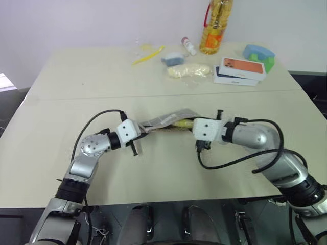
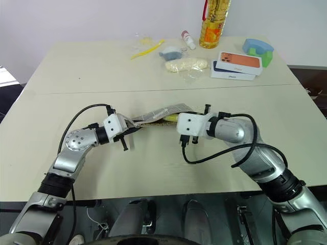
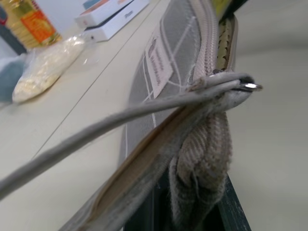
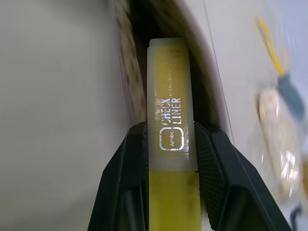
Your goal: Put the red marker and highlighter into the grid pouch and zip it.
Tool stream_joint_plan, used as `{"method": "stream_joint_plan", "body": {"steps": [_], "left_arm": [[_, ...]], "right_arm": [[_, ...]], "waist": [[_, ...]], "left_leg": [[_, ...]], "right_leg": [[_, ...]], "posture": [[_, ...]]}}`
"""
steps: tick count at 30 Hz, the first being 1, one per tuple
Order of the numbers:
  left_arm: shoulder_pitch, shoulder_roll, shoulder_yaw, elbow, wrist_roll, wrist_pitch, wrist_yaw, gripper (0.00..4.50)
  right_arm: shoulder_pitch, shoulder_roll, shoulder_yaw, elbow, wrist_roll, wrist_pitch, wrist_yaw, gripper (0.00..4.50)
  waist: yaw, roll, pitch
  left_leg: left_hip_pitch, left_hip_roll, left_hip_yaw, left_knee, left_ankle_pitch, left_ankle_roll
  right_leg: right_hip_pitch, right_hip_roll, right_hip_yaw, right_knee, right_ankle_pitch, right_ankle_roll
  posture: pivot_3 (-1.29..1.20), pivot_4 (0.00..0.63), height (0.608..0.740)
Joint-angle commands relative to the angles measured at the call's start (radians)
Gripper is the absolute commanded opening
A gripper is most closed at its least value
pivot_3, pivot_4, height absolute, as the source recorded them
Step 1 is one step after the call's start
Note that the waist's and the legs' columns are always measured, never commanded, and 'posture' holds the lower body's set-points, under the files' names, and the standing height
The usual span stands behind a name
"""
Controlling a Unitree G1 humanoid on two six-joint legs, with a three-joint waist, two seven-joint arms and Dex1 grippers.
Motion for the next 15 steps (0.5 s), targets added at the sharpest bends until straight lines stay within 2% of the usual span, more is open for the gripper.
{"method": "stream_joint_plan", "body": {"steps": [1,5,7,10,12,15], "left_arm": [[-0.013,0.0,-0.012,-0.049,-0.02,-0.001,-0.022,0.0],[-0.018,-0.004,-0.008,-0.059,-0.03,0.024,-0.034,0.0],[-0.018,-0.005,-0.002,-0.06,-0.037,0.038,-0.033,0.0],[-0.017,-0.023,0.024,-0.069,-0.078,0.095,-0.018,0.0],[-0.021,-0.037,0.036,-0.074,-0.107,0.142,-0.01,0.0],[-0.048,-0.085,0.066,-0.077,-0.178,0.247,0.027,0.0]], "right_arm": [[-0.031,0.029,0.02,-0.043,-0.032,-0.042,0.018,0.81],[-0.031,0.066,0.024,-0.044,-0.033,-0.054,0.033,0.81],[-0.026,0.081,-0.003,-0.048,-0.008,-0.032,0.041,1.89],[-0.024,0.107,-0.075,-0.066,0.039,0.005,0.03,3.27],[-0.03,0.145,-0.148,-0.091,0.121,0.068,0.03,4.24],[-0.051,0.206,-0.268,-0.139,0.267,0.188,0.035,4.24]], "waist": [[0.001,0.0,0.0],[0.001,0.0,0.0],[0.0,0.0,0.0],[0.001,0.0,0.0],[0.001,0.0,0.0],[0.002,0.0,0.0]], "left_leg": [[0.0,0.0,0.0,0.0,0.0,0.0],[0.0,0.0,0.0,0.0,0.0,-0.001],[0.0,0.0,0.0,0.0,0.001,-0.001],[0.0,0.0,0.0,0.0,0.001,-0.001],[0.0,0.0,0.0,0.0,0.001,-0.001],[0.0,0.0,-0.001,0.001,0.001,-0.001]], "right_leg": [[0.0,0.0,0.0,0.0,0.0,0.0],[0.0,0.0,0.0,0.0,0.0,0.0],[0.0,0.0,0.0,0.0,0.0,0.0],[0.0,0.0,0.0,0.0,0.0,0.0],[0.0,0.0,0.0,0.0,0.0,0.0],[0.001,0.0,-0.001,0.0,0.0,0.0]], "posture": [[0.0,0.15,0.74],[0.0,0.15,0.74],[0.0,0.15,0.74],[0.0,0.15,0.74],[0.0,0.15,0.74],[0.0,0.15,0.74]]}}
